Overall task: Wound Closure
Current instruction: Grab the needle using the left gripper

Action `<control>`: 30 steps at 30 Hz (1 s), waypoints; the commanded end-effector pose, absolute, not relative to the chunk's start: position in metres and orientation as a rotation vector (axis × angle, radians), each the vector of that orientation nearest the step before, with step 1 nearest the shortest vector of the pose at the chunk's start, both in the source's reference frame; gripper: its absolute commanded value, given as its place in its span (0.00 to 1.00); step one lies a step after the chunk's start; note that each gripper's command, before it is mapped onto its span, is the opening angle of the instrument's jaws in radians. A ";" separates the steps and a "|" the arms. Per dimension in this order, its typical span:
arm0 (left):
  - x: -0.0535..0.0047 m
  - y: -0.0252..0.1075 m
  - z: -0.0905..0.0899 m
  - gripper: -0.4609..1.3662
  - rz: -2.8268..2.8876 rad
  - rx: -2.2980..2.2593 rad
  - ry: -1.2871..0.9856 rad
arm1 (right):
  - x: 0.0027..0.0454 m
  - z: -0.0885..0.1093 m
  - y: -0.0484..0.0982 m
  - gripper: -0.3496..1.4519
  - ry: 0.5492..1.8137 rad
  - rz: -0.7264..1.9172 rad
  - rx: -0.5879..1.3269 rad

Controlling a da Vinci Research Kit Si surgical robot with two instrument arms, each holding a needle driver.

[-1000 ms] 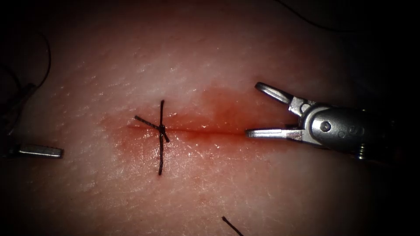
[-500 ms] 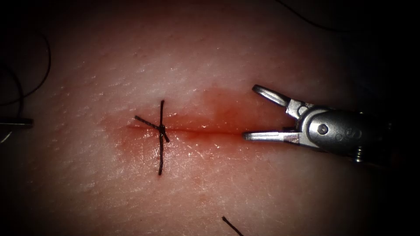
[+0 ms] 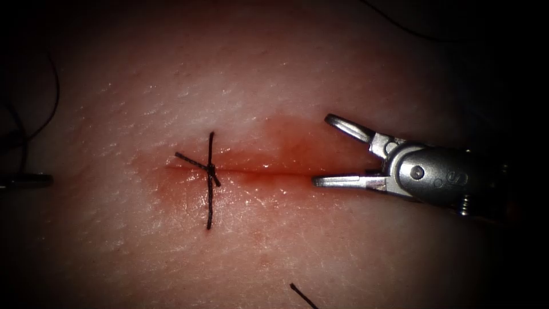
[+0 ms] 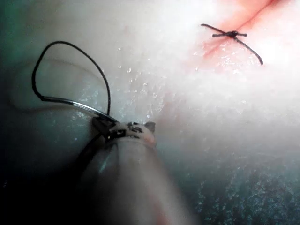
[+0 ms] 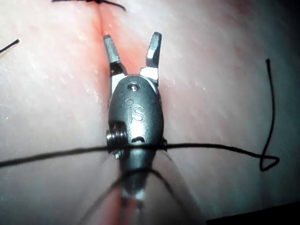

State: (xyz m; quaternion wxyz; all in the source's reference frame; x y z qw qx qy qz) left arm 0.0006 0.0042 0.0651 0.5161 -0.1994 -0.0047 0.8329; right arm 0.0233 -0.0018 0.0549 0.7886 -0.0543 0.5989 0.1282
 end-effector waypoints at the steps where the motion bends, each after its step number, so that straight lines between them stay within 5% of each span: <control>1: 0.0007 0.004 0.065 0.58 2.003 -0.486 -0.022 | 0.0233 0.055 -0.002 0.93 1.291 0.272 -0.111; 4: 0.0010 0.004 0.066 0.49 1.994 -0.496 -0.053 | 0.0234 0.055 -0.002 0.93 1.290 0.272 -0.112; 10: 0.0009 0.004 0.064 0.06 1.996 -0.534 -0.074 | 0.0237 0.055 -0.002 0.94 1.289 0.274 -0.114; 30: -0.0074 0.010 0.057 0.09 1.900 -0.888 -0.220 | 0.0242 0.055 -0.002 0.93 1.287 0.319 -0.089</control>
